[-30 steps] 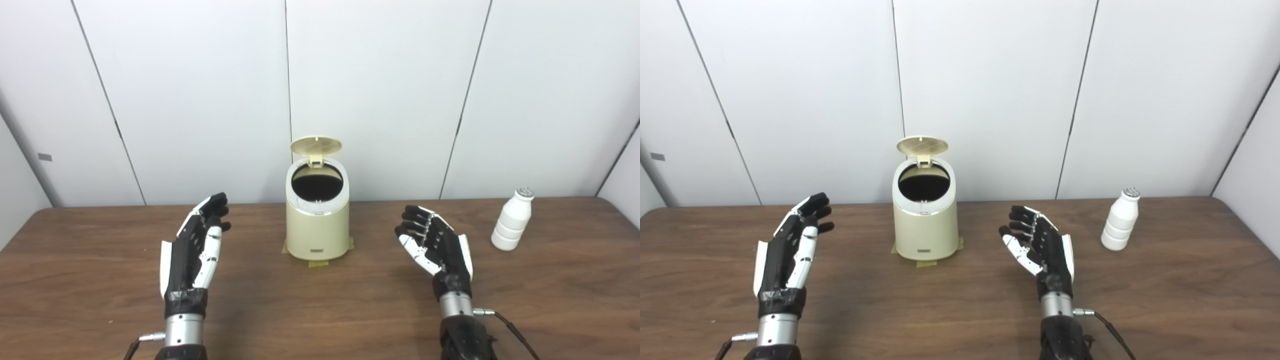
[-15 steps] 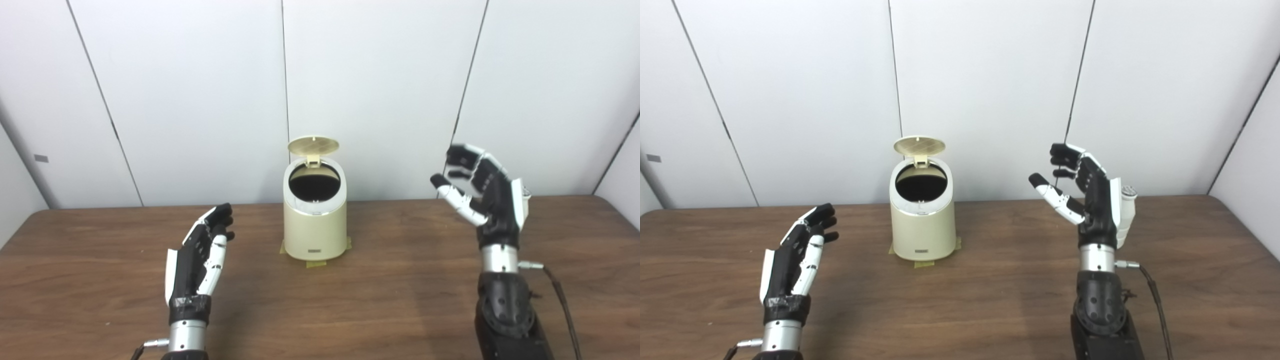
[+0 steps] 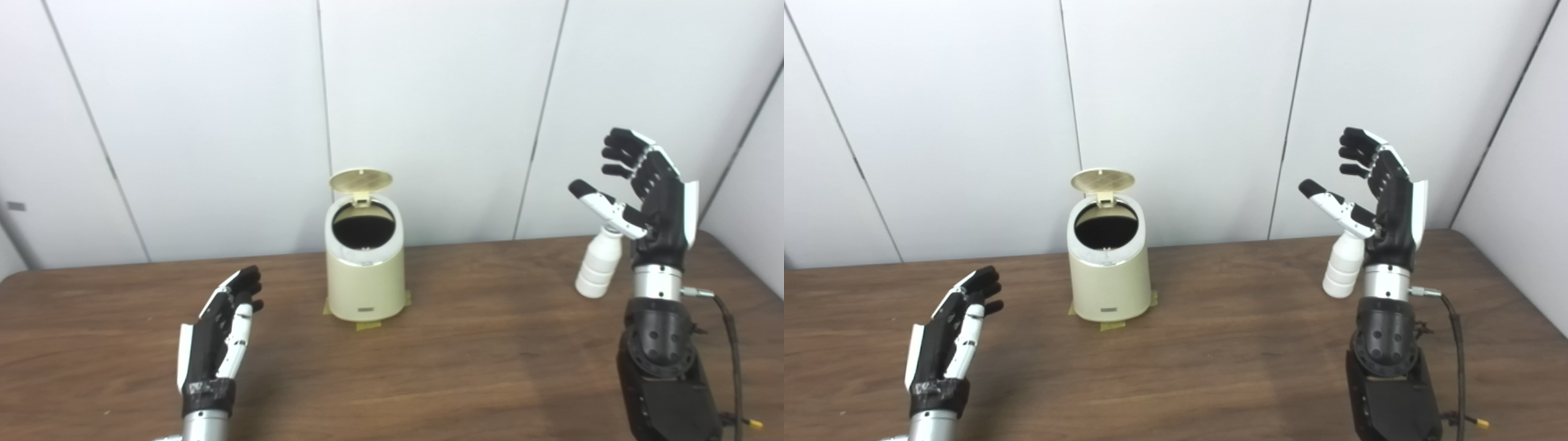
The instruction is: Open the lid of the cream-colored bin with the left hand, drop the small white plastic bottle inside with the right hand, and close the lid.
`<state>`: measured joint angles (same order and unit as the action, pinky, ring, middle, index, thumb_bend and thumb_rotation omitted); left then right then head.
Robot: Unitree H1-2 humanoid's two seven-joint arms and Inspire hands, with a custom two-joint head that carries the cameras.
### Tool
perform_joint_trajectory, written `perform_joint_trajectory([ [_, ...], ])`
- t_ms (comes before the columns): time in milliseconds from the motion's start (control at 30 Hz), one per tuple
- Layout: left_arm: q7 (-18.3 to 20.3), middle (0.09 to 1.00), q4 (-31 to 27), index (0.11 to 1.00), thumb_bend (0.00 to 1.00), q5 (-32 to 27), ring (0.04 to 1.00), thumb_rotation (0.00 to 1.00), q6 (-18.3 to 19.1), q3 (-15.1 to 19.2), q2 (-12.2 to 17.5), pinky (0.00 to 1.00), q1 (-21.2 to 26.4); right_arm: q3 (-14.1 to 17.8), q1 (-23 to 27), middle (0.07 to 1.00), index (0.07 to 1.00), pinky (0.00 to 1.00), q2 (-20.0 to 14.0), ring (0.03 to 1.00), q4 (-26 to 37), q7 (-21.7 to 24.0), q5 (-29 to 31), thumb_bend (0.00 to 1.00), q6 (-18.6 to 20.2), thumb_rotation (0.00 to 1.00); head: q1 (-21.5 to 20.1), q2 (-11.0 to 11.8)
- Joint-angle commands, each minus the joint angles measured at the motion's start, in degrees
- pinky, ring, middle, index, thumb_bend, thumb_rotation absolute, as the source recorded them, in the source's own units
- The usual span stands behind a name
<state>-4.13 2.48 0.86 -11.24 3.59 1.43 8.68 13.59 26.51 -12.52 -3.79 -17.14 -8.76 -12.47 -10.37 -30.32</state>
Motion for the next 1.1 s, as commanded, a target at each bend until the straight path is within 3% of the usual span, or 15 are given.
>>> perform_joint_trajectory([
  [0, 0.2, 0.822, -0.6, 0.81, 0.18, -0.9, 0.83, 0.59, -1.6, 0.6, 0.7, 0.78, 1.4, 1.1, 2.0, 0.722, 0.703, 0.42, -1.3, 0.555, 2.5, -0.7, -0.9, 0.79, 1.6, 0.34, -0.9, 0.0],
  [100, 0.7, 0.822, -0.5, 0.808, 0.19, -1.7, 0.832, 0.59, -1.7, 1.0, 0.9, 0.78, 1.2, 2.0, 1.6, 0.726, 0.712, 0.59, -2.3, 0.683, 3.2, -0.8, -1.6, 0.81, 3.2, 0.36, -1.8, 0.0],
  [133, 0.7, 0.822, -0.6, 0.81, 0.19, -1.8, 0.831, 0.58, -1.5, 1.1, 0.9, 0.78, 1.2, 2.3, 1.5, 0.725, 0.714, 0.58, -2.5, 0.678, 3.2, -1.1, -1.9, 0.81, 3.6, 0.36, -2.0, 0.0],
  [200, 0.6, 0.825, -0.8, 0.814, 0.18, -1.8, 0.834, 0.58, -1.1, 1.2, 1.0, 0.79, 1.1, 3.1, 1.5, 0.729, 0.719, 0.4, -2.7, 0.531, 3.1, -1.7, -2.3, 0.8, 3.8, 0.35, -3.0, 0.0],
  [267, 0.7, 0.827, -0.8, 0.817, 0.18, -1.7, 0.837, 0.58, -1.0, 1.2, 1.2, 0.79, 1.1, 3.6, 1.5, 0.733, 0.723, 0.34, -2.8, 0.472, 2.9, -2.0, -2.2, 0.79, 3.8, 0.34, -3.6, 0.0],
  [367, 1.0, 0.827, -0.3, 0.823, 0.17, -1.8, 0.832, 0.58, -2.0, 1.4, 1.8, 0.78, 1.3, 4.1, 1.2, 0.731, 0.715, 0.48, -3.3, 0.602, 1.9, -2.7, -2.9, 0.8, 3.4, 0.33, -5.3, 0.0],
  [500, 1.3, 0.827, 0.7, 0.822, 0.18, -2.1, 0.833, 0.57, -2.9, 1.7, 2.6, 0.77, 1.7, 4.3, 0.5, 0.732, 0.722, 0.56, -3.7, 0.672, 0.9, -3.2, -3.3, 0.79, 2.5, 0.33, -6.9, -0.2],
  [600, 1.7, 0.824, 0.4, 0.823, 0.18, -2.5, 0.832, 0.59, -2.4, 1.8, 3.0, 0.77, 1.8, 4.3, -0.2, 0.727, 0.724, 0.51, -3.6, 0.637, 1.0, -3.4, -3.4, 0.79, 3.1, 0.31, -8.0, -0.3],
  [867, 2.9, 0.84, 0.2, 0.836, 0.17, -4.1, 0.847, 0.63, -1.5, 2.5, 4.0, 0.79, 1.8, 4.3, -1.9, 0.743, 0.737, 0.54, -3.0, 0.677, 1.5, -3.6, -3.1, 0.77, 4.2, 0.24, -10.0, -0.7],
  [1067, 3.1, 0.844, -0.5, 0.832, 0.17, -4.7, 0.854, 0.6, -0.5, 2.6, 4.1, 0.8, 1.7, 4.5, -3.5, 0.728, 0.734, 0.54, -3.4, 0.651, 0.7, -4.2, -4.2, 0.82, 5.3, 0.31, -10.4, -0.7],
])
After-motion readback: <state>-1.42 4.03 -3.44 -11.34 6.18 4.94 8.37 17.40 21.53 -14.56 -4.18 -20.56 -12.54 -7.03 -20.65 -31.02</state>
